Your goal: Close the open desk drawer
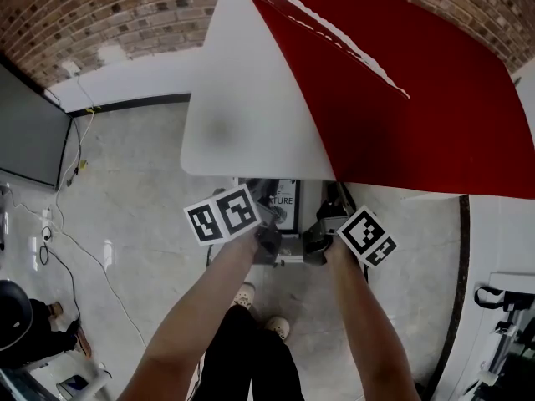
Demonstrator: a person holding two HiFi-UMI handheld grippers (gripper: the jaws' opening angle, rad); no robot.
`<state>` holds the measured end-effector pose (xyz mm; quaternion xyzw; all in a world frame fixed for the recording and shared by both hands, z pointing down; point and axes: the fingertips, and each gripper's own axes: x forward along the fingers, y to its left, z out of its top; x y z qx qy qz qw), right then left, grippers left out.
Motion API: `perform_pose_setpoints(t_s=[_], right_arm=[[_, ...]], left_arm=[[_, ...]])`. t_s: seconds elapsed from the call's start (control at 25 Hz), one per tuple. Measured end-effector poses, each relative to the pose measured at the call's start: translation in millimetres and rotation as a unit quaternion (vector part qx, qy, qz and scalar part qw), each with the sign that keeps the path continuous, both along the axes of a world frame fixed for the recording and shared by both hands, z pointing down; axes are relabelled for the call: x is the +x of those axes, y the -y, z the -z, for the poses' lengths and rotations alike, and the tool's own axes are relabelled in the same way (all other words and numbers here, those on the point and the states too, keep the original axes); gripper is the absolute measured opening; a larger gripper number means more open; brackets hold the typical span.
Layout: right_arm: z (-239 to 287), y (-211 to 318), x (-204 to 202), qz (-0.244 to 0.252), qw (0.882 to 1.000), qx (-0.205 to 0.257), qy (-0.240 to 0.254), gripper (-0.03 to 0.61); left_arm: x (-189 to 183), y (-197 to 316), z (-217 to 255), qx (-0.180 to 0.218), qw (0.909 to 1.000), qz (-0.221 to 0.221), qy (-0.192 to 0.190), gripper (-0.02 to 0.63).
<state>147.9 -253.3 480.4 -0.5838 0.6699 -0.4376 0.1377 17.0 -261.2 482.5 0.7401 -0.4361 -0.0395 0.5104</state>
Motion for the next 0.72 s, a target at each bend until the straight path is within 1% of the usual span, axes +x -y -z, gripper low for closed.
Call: perform_pose_setpoints(t_s=[0.12, 0.32, 0.48, 0.6, 0.72], right_arm=[[-3.1, -19.4, -8.8, 0.025, 0.999, -0.006, -0.035, 0.006], [-6.9, -58.3, -20.8, 0.044, 0.998, -0.007, -0.041, 0.006], [-0.6, -96.6, -29.3, 0.067, 0.996, -0.002, -0.064, 0.006], [4.1, -127.8, -34.2, 0.076, 0.994, -0.018, -0.071, 0.006], [14.6, -153.8, -34.0, 0.070, 0.994, -0.031, -0.072, 0.006]], left_arm=[[10.4, -20.4, -3.4, 0.010, 0.9994, -0.026, 0.022, 0.009], [20.7, -60.9, -6.8, 0.040, 0.9956, -0.062, 0.058, 0.009], [21.6, -100.7, -0.3, 0.066, 0.9896, -0.089, 0.092, 0.010], [26.2, -135.8, 9.6, 0.076, 0.9851, -0.111, 0.108, 0.011], [34.5, -166.3, 24.2, 0.078, 0.9822, -0.128, 0.114, 0.011]])
